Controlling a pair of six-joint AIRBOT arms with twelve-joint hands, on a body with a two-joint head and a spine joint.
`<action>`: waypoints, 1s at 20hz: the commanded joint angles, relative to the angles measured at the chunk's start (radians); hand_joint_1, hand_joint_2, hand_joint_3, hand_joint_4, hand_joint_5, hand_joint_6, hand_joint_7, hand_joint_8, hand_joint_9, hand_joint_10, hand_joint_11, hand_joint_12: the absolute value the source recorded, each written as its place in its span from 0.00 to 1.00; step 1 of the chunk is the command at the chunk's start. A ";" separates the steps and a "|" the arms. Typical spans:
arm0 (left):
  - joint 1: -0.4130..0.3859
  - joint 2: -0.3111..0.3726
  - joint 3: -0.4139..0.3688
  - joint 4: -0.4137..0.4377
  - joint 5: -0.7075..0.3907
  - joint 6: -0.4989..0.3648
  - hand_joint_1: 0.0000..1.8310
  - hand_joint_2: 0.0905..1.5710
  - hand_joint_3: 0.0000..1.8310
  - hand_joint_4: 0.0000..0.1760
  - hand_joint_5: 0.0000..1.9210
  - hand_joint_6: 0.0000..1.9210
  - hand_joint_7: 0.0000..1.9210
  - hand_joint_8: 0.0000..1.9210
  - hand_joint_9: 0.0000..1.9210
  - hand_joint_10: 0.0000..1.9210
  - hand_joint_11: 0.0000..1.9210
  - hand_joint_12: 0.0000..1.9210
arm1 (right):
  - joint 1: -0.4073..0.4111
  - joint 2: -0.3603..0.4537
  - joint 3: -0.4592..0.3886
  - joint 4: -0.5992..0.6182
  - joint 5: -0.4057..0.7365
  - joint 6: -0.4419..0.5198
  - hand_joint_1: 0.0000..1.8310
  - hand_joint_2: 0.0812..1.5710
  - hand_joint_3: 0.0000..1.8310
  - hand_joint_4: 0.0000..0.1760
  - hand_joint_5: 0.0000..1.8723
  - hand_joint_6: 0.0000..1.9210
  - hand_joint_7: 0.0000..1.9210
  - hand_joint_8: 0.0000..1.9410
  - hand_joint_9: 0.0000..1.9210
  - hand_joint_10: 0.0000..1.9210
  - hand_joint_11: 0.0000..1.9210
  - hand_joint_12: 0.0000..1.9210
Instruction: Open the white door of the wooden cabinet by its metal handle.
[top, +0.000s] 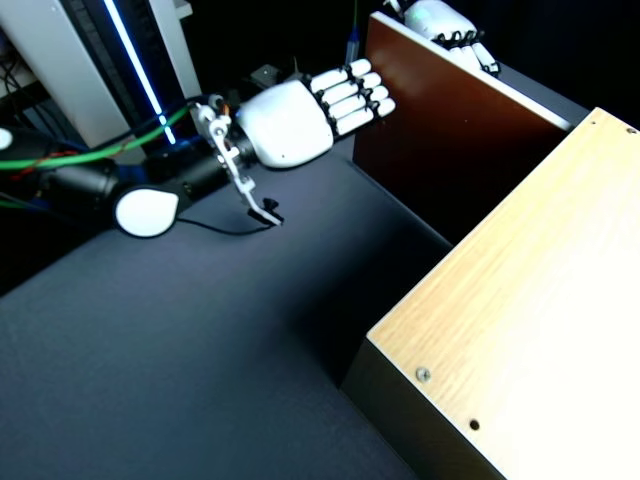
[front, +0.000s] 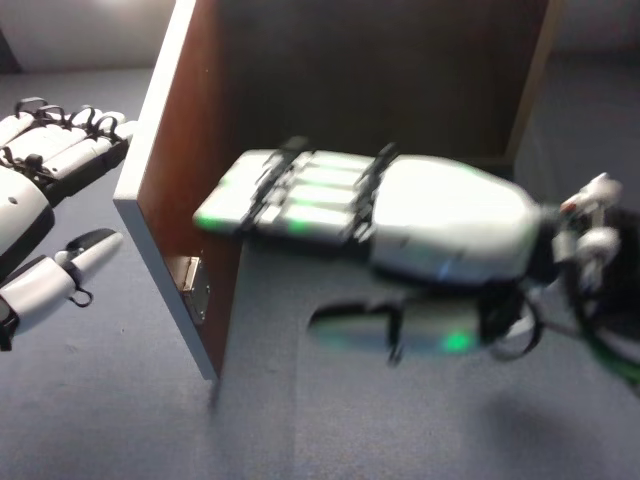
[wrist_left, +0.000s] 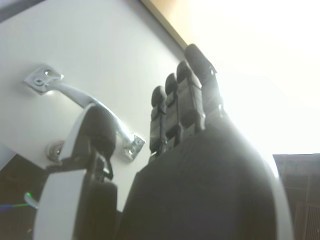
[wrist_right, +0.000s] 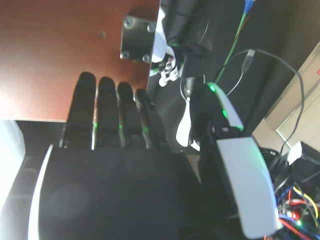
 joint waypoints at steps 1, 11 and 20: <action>0.000 0.008 0.000 -0.004 -0.146 -0.009 0.18 0.95 0.00 0.00 0.08 0.01 0.07 0.01 0.13 0.02 0.00 0.49 | -0.007 0.035 -0.005 0.073 0.128 0.003 0.30 0.91 0.00 0.00 0.03 0.00 0.01 0.00 0.00 0.00 0.00 0.00; 0.033 0.032 -0.015 -0.014 -0.238 -0.044 0.22 0.94 0.00 0.00 0.07 0.00 0.06 0.00 0.07 0.00 0.00 0.27 | -0.211 0.372 -0.128 0.404 0.348 -0.162 0.16 0.94 0.00 0.00 0.01 0.00 0.00 0.00 0.00 0.00 0.00 0.00; 0.059 0.051 -0.036 0.008 -0.303 -0.072 0.28 0.89 0.00 0.00 0.16 0.00 0.17 0.00 0.20 0.00 0.20 0.05 | -0.460 0.424 -0.194 0.633 0.531 -0.187 0.23 0.98 0.00 0.00 0.01 0.00 0.00 0.00 0.00 0.00 0.00 0.00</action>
